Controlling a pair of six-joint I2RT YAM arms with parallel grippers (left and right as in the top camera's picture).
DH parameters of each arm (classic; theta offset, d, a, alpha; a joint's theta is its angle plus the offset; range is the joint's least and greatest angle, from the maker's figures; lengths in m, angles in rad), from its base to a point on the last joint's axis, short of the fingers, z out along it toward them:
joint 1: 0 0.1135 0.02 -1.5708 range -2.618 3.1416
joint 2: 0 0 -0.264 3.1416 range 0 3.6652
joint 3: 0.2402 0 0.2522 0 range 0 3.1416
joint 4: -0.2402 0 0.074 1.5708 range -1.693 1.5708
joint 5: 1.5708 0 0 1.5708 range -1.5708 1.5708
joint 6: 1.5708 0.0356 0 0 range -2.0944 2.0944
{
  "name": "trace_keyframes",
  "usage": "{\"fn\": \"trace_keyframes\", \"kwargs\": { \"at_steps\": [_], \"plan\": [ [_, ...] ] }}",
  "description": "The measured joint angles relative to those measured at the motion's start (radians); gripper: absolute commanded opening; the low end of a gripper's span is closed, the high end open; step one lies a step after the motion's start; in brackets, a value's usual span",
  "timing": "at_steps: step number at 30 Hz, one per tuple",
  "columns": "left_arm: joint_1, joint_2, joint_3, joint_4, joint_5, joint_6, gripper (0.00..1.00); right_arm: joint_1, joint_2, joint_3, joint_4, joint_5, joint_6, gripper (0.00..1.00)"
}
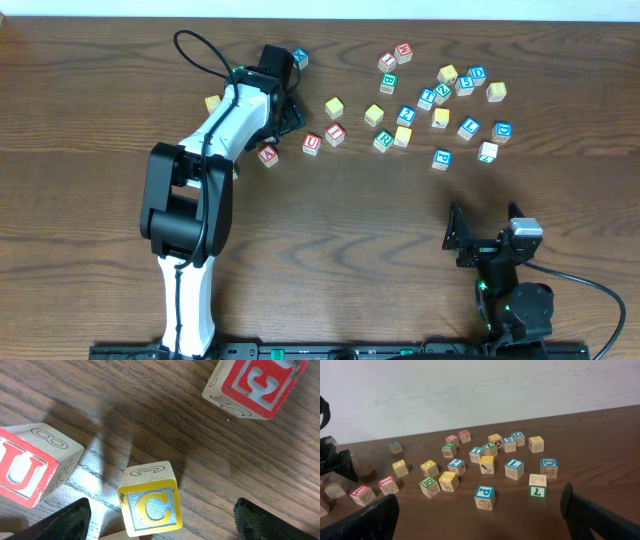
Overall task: Spell out CORL
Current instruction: 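Move the left gripper over the yellow C block, then lower the left gripper and close it on the yellow C block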
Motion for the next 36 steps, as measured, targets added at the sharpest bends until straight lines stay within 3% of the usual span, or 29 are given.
{"fn": "trace_keyframes", "kwargs": {
  "at_steps": [6,12,16,36],
  "plan": [
    [0.0,0.0,0.0,0.0,0.0,0.0,0.69,0.0,0.0,0.0,0.0,0.0,0.0,0.99],
    [0.0,0.0,0.0,0.0,0.0,0.0,0.68,0.0,0.0,0.0,0.0,0.0,0.0,0.99],
    [0.0,0.0,0.0,0.0,-0.001,-0.002,0.6,0.0,0.0,0.0,0.0,0.0,0.0,0.99],
    [0.0,0.0,0.0,-0.001,-0.035,-0.003,0.59,0.0,0.0,0.0,0.0,0.0,0.0,0.99]
  ]
}}
